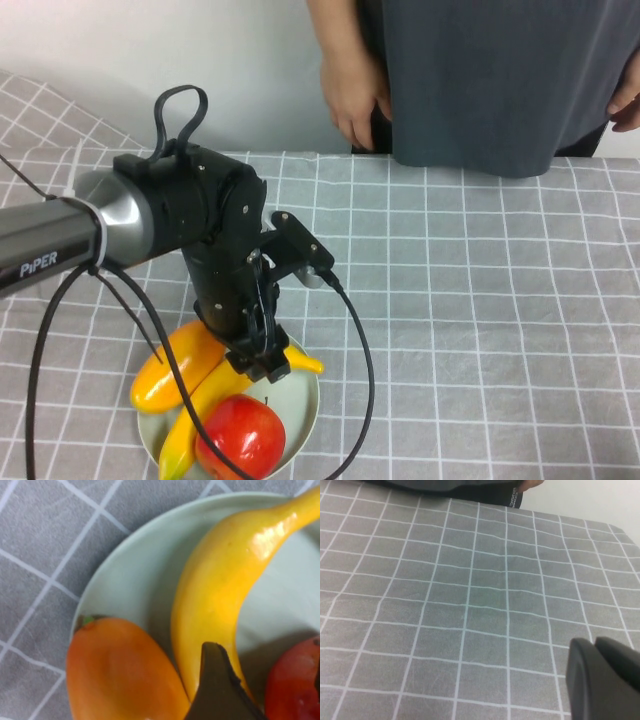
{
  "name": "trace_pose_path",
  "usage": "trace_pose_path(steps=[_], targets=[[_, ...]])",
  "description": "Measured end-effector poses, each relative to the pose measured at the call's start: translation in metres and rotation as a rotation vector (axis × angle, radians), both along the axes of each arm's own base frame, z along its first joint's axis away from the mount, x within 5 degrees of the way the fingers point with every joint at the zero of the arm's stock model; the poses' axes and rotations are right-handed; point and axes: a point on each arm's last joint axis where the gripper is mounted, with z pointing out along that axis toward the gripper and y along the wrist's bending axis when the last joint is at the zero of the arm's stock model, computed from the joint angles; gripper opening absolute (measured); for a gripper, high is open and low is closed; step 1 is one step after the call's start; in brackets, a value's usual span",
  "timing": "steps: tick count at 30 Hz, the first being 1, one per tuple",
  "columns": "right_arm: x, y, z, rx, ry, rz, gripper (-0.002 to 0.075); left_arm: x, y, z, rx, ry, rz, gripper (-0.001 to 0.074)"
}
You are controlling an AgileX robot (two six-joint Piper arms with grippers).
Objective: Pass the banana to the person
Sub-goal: Pick up the banana
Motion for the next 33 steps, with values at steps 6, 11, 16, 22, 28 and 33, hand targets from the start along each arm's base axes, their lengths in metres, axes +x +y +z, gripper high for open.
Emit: trace_pose_path(steps=[6,11,16,22,28,33], targets=[[0.000,0.000,0.000,0.000,0.000,0.000,-0.0011,-0.001,0.003,-0.010,0.006,-0.025,-0.013,0.0358],[0.000,0.000,0.000,0.000,0.000,0.000,-0.0011,-0.001,0.004,-0.016,-0.001,-0.053,-0.018,0.0358],[0.000,0.000,0.000,0.000,0.000,0.000,-0.0011,0.000,0.003,-0.016,-0.011,-0.068,-0.018,0.0358],[0.000,0.000,0.000,0.000,0.000,0.000,-0.0011,0.002,0.002,-0.030,0.010,-0.036,-0.018,0.0358],[0.000,0.000,0.000,0.000,0.000,0.000,-0.0011,0.004,0.001,-0.044,0.030,-0.007,-0.019,0.0358],[0.000,0.000,0.000,0.000,0.000,0.000,-0.0011,0.005,0.000,-0.049,0.028,-0.009,-0.019,0.0358]])
